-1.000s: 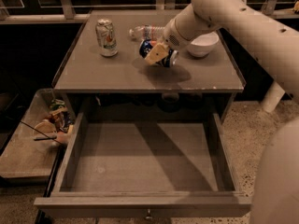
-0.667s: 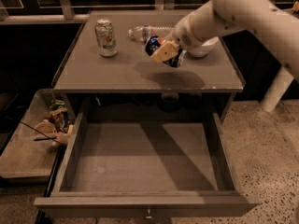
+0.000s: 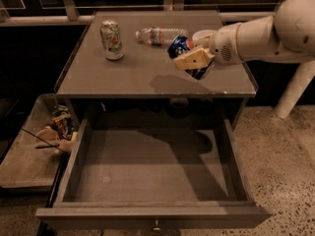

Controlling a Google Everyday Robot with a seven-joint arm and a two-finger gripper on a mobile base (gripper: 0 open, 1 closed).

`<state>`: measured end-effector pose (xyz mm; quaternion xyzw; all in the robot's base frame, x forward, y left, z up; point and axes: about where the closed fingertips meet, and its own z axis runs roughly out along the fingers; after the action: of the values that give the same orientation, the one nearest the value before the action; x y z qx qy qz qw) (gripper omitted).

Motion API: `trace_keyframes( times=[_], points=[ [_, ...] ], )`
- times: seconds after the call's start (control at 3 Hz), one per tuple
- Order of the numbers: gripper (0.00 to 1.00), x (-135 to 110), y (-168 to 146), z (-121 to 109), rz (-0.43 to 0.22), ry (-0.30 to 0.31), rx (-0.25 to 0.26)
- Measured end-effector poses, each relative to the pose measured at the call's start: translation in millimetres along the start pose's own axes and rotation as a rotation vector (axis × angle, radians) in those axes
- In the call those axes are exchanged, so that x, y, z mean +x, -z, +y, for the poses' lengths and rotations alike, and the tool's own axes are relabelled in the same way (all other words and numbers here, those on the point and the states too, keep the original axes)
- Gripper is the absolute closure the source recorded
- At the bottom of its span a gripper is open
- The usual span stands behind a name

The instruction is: Place pepsi can into top drawer

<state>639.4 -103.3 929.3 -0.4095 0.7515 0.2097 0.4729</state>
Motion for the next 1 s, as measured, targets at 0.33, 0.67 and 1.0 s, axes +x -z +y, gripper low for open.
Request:
trace_keyframes(
  times=[0.33, 0.67, 1.0],
  points=[
    [1.00, 9, 22, 15, -0.098, -0.065, -0.004],
    [1.00, 27, 26, 31, -0.223, -0.139, -0.014],
    [1.00, 34, 8, 53, -0.336, -0.159, -0.049]
  ],
)
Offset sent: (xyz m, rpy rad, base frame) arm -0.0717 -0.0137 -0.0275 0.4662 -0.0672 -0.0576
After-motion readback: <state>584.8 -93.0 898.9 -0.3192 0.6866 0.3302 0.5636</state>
